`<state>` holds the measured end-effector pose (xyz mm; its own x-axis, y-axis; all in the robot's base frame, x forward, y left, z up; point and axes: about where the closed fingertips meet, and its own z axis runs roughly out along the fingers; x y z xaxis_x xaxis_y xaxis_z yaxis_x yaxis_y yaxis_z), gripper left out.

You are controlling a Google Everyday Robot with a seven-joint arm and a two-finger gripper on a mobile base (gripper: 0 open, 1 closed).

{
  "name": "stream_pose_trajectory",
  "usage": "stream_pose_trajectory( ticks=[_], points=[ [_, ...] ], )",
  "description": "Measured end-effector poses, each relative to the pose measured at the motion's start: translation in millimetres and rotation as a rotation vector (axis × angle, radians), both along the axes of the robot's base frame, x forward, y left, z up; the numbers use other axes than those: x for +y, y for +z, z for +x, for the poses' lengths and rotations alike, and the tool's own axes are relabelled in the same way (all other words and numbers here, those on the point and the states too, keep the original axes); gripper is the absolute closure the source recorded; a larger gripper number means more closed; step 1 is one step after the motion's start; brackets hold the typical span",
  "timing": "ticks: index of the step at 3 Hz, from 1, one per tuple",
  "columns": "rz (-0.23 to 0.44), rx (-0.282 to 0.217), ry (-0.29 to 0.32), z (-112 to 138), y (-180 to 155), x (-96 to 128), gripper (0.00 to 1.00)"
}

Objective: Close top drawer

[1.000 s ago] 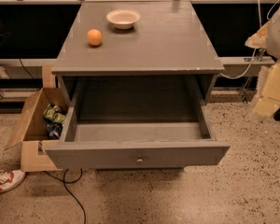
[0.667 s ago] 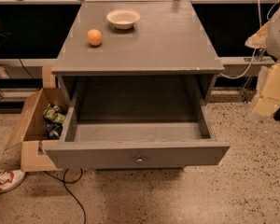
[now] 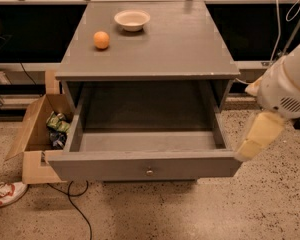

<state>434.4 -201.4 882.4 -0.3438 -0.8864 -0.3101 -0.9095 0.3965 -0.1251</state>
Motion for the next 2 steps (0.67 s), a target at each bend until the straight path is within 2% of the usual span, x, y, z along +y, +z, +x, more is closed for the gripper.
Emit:
stream_pose_trajectory(
  ticks=[1,2],
  points=[
    [0.080,0.056,-0.054,-3.7,-50.3,11.5,0.00],
    [0.088,0.061,-0.060,-4.1,-57.8,13.1,0.00]
  ],
)
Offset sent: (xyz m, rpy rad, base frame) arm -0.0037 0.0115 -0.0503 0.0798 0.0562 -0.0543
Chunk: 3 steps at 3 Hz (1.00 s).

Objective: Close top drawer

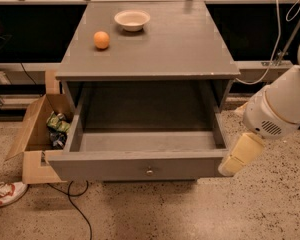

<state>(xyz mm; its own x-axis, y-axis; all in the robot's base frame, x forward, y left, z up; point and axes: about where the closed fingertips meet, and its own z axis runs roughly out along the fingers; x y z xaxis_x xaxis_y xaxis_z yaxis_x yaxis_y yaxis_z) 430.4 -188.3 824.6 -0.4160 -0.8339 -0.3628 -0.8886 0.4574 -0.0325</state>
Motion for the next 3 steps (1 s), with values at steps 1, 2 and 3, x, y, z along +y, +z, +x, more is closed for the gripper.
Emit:
stream_pose_trajectory(
  ticks=[1,2,3],
  points=[
    [0.033,0.022,0.046,-5.8,-16.3,8.5,0.00],
    [0.102,0.050,0.095,-16.4,-48.7,17.4,0.00],
    [0.162,0.062,0.142,-27.1,-88.4,24.5,0.18]
  ],
)
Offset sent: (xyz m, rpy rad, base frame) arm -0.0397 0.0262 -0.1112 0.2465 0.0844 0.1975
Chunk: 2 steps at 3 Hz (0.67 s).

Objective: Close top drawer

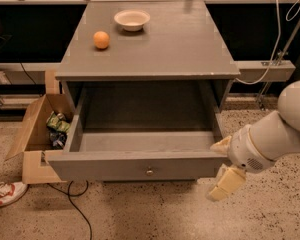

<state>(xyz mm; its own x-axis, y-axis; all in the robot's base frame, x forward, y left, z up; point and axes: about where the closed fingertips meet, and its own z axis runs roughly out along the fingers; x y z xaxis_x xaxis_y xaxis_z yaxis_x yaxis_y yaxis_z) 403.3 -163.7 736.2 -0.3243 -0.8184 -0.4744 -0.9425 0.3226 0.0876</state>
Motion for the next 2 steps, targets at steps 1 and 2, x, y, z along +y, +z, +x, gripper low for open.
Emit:
stream_pose_trajectory(
  ticks=[1,2],
  points=[
    [0.009,0.009,0.000,-2.0,-37.7,3.3,0.41],
    [-0.017,-0.010,-0.008,10.7,-83.2,8.4,0.72]
  ],
)
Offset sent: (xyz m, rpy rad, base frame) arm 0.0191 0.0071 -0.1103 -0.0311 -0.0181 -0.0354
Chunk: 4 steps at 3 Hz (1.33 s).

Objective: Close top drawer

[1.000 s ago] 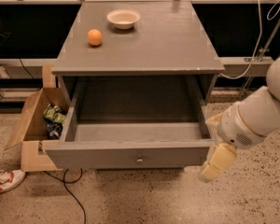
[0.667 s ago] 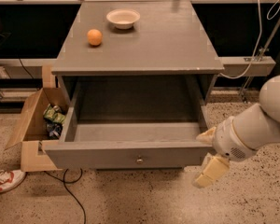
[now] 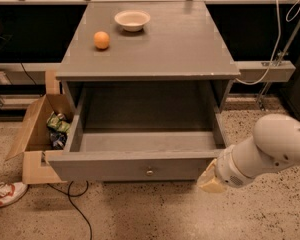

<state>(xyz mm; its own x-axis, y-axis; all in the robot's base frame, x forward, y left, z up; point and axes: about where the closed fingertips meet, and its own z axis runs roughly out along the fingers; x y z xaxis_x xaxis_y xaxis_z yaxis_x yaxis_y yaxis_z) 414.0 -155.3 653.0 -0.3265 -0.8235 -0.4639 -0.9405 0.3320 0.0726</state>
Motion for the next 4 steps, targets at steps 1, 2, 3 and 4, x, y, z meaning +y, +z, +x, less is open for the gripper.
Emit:
stream_pose_trajectory(
  ticks=[1,2,3,4],
  points=[
    [-0.012,-0.052,-0.009,19.5,-28.0,4.5,0.95],
    [0.002,-0.138,-0.033,48.3,-41.9,10.9,1.00],
    [0.002,-0.139,-0.033,48.3,-41.8,10.9,1.00],
    [0.012,-0.191,0.000,52.8,-36.1,9.9,1.00]
  ],
)
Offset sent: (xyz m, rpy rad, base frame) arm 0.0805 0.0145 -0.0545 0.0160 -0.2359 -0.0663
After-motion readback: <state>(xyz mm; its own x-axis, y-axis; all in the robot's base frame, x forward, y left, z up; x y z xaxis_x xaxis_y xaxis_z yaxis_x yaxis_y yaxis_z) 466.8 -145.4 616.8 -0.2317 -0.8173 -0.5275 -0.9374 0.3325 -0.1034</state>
